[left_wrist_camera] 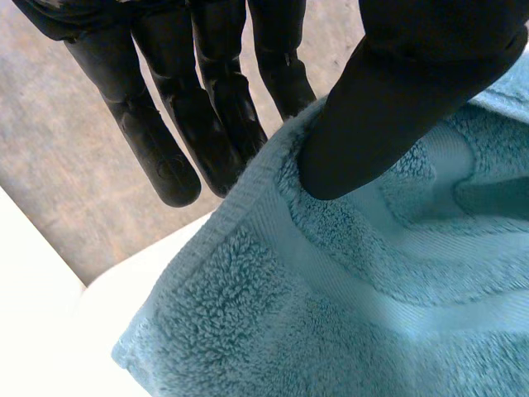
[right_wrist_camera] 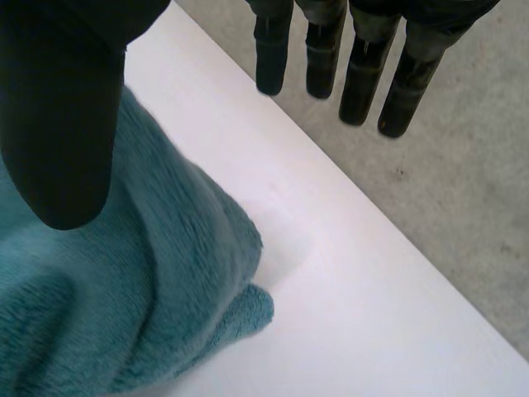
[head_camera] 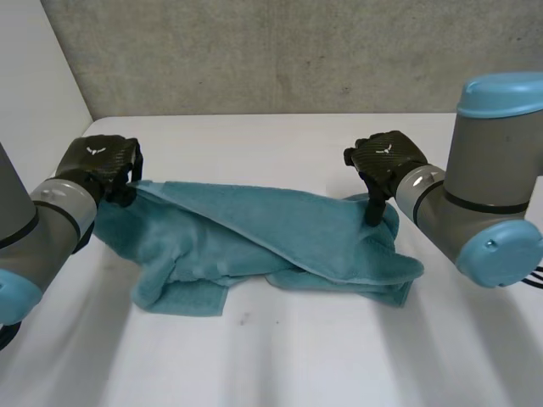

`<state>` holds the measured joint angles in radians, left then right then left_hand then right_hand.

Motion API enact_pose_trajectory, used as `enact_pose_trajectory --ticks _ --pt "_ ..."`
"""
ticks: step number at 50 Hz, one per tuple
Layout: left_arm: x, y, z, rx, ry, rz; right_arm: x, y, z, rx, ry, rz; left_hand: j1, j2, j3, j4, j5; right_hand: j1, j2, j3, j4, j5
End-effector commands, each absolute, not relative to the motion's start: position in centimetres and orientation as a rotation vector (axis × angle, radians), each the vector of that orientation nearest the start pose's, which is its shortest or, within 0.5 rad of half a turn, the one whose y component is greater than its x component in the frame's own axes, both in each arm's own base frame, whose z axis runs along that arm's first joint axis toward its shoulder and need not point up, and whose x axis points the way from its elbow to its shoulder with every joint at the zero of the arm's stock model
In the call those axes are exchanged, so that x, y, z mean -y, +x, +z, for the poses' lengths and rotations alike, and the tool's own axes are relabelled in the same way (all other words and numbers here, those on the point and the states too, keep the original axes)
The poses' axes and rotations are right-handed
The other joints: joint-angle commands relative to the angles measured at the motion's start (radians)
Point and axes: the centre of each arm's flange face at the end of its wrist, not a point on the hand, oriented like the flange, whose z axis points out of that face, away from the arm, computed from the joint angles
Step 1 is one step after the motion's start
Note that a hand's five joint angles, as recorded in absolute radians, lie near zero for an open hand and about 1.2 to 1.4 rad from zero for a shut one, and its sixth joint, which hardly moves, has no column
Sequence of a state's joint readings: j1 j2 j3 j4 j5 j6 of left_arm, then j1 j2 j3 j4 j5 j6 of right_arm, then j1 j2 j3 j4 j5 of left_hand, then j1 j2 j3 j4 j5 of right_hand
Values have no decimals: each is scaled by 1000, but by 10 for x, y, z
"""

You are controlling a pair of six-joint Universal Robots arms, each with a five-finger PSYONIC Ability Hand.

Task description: Fold the laundry

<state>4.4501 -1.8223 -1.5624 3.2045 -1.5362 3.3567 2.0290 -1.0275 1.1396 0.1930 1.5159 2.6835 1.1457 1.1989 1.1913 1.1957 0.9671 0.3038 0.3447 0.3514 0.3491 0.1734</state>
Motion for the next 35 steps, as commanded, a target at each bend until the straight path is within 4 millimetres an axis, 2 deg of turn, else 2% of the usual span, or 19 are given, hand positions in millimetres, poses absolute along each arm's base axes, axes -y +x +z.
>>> enact_pose_trajectory --ticks 1,3,6,8,13,18,22,28,35 --pt "315 -219 240 -2293 577 -2142 287 279 247 -2251 -819 -1858 251 197 205 201 255 -57 -98 -105 -103 -102" --pt "318 -219 240 -2283 571 -2148 274 269 258 -2233 -743 -1862 251 197 205 201 255 -14 -55 -61 -59 -58" --pt "320 -218 239 -2276 562 -2150 269 256 258 -2237 -698 -1859 251 197 205 201 255 31 -10 -17 -15 -14" --pt "324 -214 238 -2271 545 -2146 265 243 248 -2284 -688 -1815 251 197 205 201 255 110 69 62 64 66" --pt "329 -207 234 -2273 514 -2122 253 228 218 -2378 -695 -1672 251 197 205 201 255 136 96 89 91 92" --pt "328 -206 232 -2280 512 -2112 253 204 190 -2469 -620 -1552 251 197 205 201 255 136 96 89 91 92" --pt "328 -206 232 -2281 511 -2109 255 194 177 -2458 -596 -1503 251 197 205 201 255 166 125 118 120 122" --pt "328 -206 232 -2279 509 -2110 261 187 168 -2437 -552 -1486 251 197 205 201 255 230 189 183 185 186" --pt "328 -206 230 -2285 512 -2106 270 187 156 -2411 -410 -1444 251 197 205 201 255 280 239 233 235 236"
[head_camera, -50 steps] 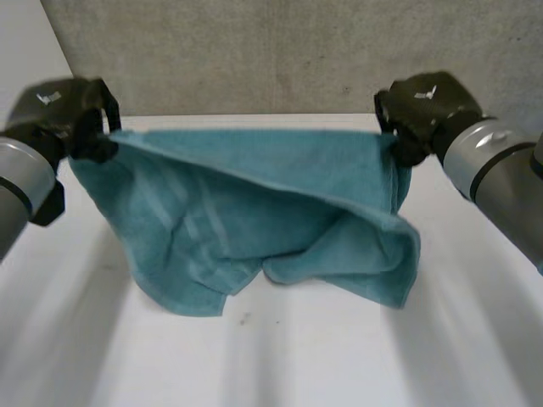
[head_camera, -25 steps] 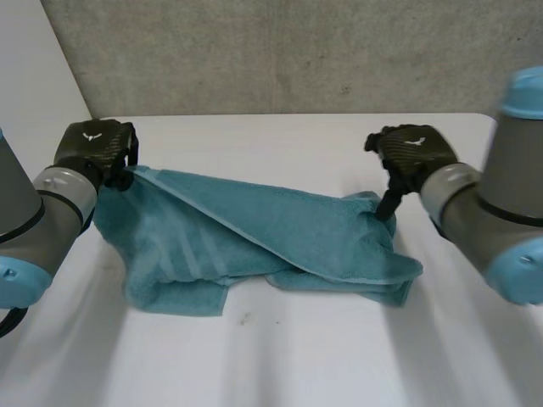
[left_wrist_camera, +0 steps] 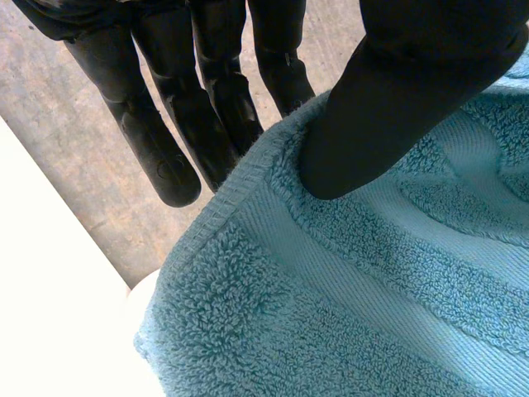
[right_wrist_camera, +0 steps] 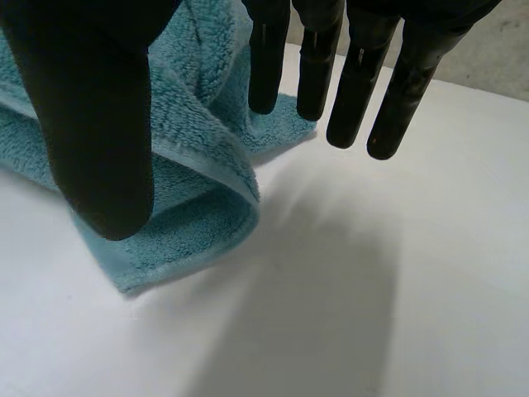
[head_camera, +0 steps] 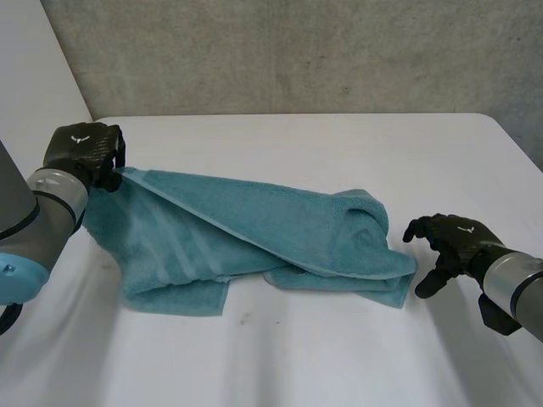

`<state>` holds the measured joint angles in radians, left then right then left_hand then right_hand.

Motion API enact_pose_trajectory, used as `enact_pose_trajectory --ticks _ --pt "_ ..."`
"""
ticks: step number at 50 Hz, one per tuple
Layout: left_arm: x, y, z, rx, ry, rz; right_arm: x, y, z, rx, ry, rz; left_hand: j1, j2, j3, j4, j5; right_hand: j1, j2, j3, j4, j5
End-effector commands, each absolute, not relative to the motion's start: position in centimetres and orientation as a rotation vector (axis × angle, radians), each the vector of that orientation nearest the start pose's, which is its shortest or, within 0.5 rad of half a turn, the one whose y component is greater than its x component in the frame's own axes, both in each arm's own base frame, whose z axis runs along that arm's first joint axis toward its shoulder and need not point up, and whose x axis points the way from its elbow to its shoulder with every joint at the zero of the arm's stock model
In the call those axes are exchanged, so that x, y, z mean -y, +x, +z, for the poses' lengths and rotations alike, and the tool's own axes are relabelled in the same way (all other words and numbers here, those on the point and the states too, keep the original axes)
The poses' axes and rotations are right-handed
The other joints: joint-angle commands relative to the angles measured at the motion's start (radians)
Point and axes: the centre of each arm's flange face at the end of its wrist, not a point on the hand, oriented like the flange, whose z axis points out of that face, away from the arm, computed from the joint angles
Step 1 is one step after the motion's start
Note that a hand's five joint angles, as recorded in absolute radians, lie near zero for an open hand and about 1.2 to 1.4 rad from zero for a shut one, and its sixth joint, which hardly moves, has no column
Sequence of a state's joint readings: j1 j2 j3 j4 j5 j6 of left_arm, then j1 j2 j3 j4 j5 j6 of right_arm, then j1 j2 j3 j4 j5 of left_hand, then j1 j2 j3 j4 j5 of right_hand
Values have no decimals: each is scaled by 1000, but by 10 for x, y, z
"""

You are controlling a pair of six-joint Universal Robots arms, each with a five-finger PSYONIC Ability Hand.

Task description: Fold the laundry

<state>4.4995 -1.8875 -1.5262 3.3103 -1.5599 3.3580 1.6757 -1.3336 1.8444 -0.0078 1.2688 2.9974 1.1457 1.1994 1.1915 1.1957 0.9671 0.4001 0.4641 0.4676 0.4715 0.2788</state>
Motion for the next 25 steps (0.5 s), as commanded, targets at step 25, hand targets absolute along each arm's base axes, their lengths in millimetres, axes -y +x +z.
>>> enact_pose_trajectory --ticks 25 --pt "328 -206 228 -2293 510 -2093 300 194 129 -2321 -369 -1415 251 197 205 201 255 996 932 929 925 943"
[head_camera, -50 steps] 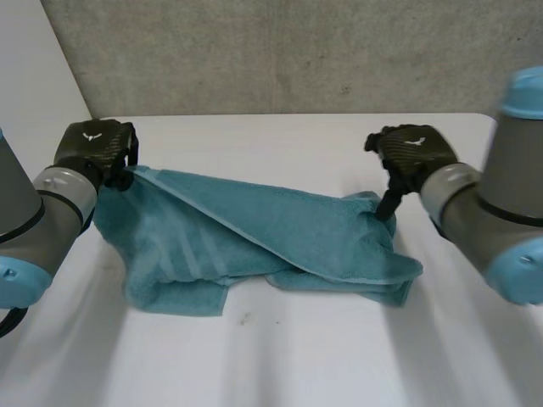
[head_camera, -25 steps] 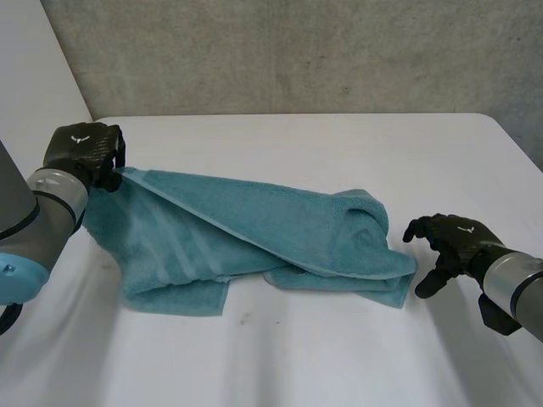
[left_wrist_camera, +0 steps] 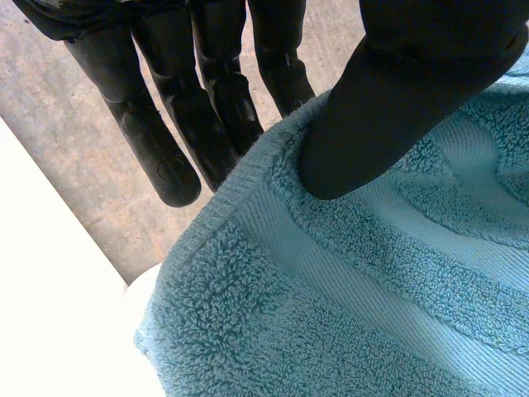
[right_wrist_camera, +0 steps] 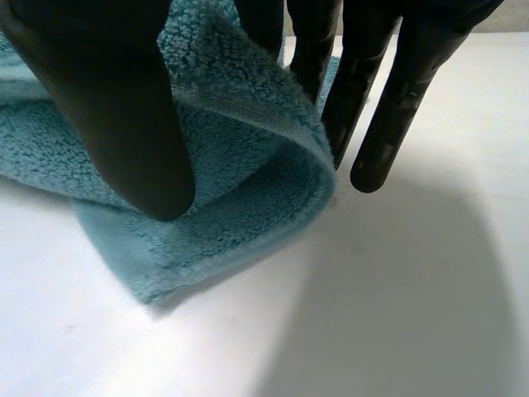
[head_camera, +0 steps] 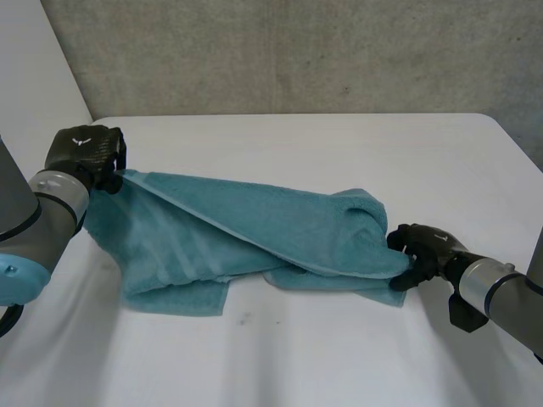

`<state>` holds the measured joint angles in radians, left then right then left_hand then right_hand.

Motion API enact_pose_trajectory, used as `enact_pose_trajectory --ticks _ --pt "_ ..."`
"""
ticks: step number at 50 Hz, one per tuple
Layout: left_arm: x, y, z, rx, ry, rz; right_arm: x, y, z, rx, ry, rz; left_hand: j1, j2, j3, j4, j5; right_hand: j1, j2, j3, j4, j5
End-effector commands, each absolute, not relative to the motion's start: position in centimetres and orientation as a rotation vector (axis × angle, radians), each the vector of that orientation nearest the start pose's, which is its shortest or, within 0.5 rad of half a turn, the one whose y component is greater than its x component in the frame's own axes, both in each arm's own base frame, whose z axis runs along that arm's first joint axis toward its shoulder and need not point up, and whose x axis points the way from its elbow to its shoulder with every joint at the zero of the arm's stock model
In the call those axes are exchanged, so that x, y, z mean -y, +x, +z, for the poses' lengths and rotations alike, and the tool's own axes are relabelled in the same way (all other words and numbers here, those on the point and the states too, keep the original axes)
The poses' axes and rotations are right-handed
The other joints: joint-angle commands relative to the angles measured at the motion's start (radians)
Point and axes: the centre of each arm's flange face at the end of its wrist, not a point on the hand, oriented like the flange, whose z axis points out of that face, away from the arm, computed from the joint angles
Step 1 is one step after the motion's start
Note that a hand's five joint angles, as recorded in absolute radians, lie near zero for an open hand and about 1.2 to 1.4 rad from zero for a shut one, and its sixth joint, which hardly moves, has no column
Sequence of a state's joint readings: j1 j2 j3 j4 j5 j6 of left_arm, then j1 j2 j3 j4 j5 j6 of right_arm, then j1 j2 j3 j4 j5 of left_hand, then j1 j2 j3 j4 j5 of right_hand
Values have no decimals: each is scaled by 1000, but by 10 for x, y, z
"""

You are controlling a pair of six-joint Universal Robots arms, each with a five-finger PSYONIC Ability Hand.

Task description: Fold the laundry

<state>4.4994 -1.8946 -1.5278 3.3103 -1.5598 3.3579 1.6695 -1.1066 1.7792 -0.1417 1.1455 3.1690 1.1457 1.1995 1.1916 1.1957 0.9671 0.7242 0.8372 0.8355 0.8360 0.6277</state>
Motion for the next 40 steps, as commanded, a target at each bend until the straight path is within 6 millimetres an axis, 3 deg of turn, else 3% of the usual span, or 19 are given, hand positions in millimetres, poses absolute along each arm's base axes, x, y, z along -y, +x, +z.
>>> enact_pose_trajectory --ticks 1,2,5,6,9,10,13,17,19,20,23,26,31,36,37,40 --pt "328 -205 229 -2293 508 -2093 302 192 135 -2319 -363 -1446 251 197 205 201 255 672 559 561 560 594" --pt "329 -203 230 -2293 501 -2088 308 188 157 -2284 -358 -1536 251 197 205 201 255 672 559 561 560 594" --pt "330 -198 235 -2280 485 -2096 309 183 198 -2214 -373 -1683 251 197 205 201 255 672 559 561 560 594" --pt "328 -197 238 -2277 484 -2096 305 182 223 -2174 -393 -1755 251 197 205 201 255 672 559 561 560 594" --pt "323 -195 249 -2265 480 -2108 297 181 257 -2128 -444 -1844 251 197 205 201 255 672 559 561 560 594" --pt "318 -195 257 -2261 482 -2115 291 182 278 -2099 -506 -1900 251 197 205 201 255 672 559 561 560 594" --pt "310 -194 264 -2275 493 -2103 283 180 298 -2115 -593 -1943 251 197 205 201 255 672 559 561 560 594" --pt "299 -192 271 -2281 523 -2072 268 183 303 -2221 -846 -1900 251 197 205 201 255 672 559 561 560 594" --pt "295 -191 271 -2252 587 -2028 260 187 296 -2304 -1079 -1817 251 197 205 201 255 672 559 561 560 594" --pt "293 -191 270 -2241 617 -2005 260 187 296 -2304 -1080 -1817 251 197 205 201 255 672 559 561 560 594" --pt "290 -192 261 -2181 757 -1906 261 194 272 -2426 -1366 -1618 251 197 205 201 255 672 559 561 560 594" --pt "291 -193 250 -2116 883 -1810 266 198 254 -2529 -1462 -1507 251 197 205 201 255 672 559 561 560 594" --pt "306 -197 224 -2097 997 -1692 285 207 239 -2571 -1557 -1498 251 197 205 201 255 672 559 561 560 594" --pt "335 -209 224 -2047 998 -1748 332 219 238 -2534 -1536 -1699 251 197 205 201 255 672 559 561 560 594" --pt "339 -214 229 -2024 999 -1776 349 222 252 -2505 -1496 -1857 251 197 205 201 255 672 559 561 560 594" --pt "359 -228 268 -1871 952 -1944 369 231 296 -2404 -1389 -2196 251 197 205 201 255 672 559 561 560 594"
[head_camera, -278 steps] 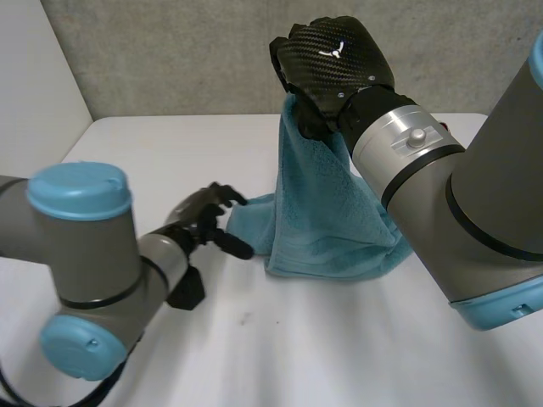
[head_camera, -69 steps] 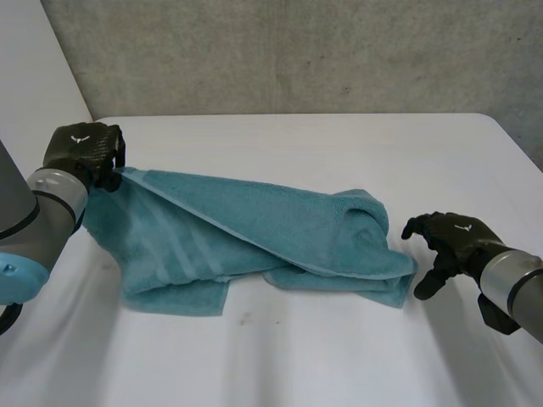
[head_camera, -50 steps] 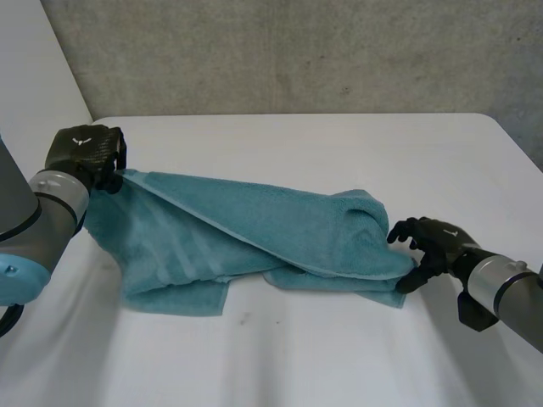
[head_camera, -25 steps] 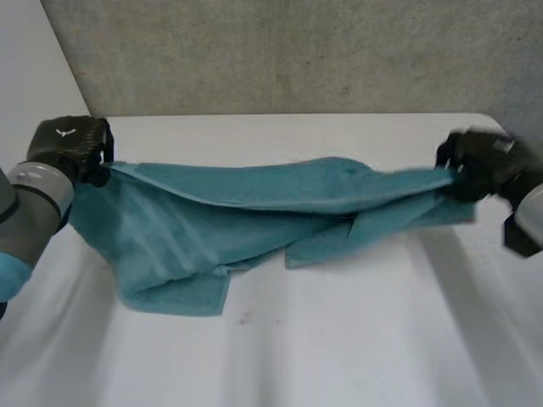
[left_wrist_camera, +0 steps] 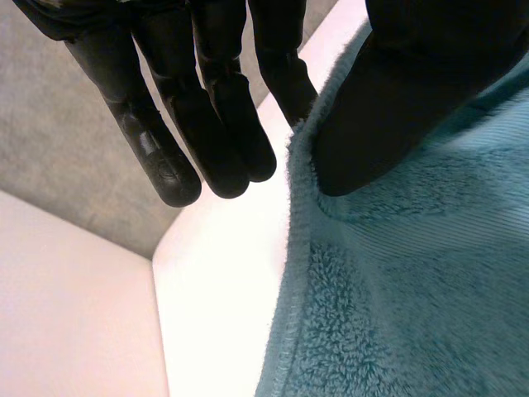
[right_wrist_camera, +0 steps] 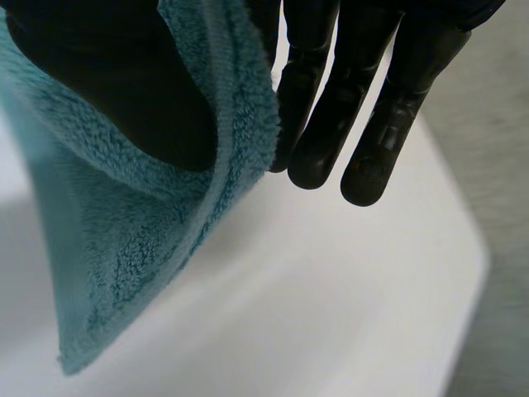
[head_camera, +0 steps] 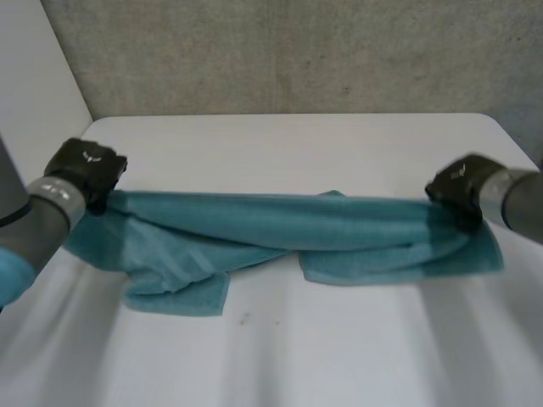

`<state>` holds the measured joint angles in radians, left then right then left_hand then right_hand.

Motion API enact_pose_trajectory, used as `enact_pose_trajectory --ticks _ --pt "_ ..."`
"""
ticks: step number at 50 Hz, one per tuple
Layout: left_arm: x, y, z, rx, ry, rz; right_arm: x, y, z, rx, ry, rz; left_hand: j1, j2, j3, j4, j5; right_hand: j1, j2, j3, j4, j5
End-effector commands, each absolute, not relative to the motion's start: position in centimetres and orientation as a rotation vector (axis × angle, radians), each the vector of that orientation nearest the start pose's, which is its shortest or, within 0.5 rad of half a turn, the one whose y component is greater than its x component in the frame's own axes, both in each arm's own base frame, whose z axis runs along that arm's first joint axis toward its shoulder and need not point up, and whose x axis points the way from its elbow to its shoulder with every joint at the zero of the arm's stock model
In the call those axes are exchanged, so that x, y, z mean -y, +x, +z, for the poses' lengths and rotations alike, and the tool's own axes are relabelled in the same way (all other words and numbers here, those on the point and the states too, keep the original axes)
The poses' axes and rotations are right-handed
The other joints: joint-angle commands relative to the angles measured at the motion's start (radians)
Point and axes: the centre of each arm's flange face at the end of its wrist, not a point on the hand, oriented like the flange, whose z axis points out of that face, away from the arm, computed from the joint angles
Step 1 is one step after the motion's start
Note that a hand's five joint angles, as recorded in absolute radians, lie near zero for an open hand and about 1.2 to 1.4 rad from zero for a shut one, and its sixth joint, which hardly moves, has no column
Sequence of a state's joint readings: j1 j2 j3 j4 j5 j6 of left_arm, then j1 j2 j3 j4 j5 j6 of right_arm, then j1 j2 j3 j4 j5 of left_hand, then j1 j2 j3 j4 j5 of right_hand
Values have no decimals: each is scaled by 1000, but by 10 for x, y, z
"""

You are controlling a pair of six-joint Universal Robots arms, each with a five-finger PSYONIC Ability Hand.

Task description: Fold the laundry

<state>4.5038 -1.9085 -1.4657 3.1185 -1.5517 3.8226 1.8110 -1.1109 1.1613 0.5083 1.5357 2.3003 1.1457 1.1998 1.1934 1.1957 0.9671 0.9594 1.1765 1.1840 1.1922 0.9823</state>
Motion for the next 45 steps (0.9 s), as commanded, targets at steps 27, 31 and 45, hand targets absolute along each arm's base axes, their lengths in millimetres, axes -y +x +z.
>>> enact_pose_trajectory --ticks 27,31,45 --pt "380 -201 296 -1630 507 -2305 356 248 326 -1882 -1033 -2696 251 196 203 201 255 437 220 212 204 239" --pt "378 -200 236 -1812 559 -2186 350 246 278 -2010 -1100 -2494 251 196 203 201 255 437 220 212 204 239" --pt "360 -197 156 -2015 657 -1977 336 244 140 -2359 -1052 -1908 251 196 203 201 255 -1 -218 -226 -234 -199"
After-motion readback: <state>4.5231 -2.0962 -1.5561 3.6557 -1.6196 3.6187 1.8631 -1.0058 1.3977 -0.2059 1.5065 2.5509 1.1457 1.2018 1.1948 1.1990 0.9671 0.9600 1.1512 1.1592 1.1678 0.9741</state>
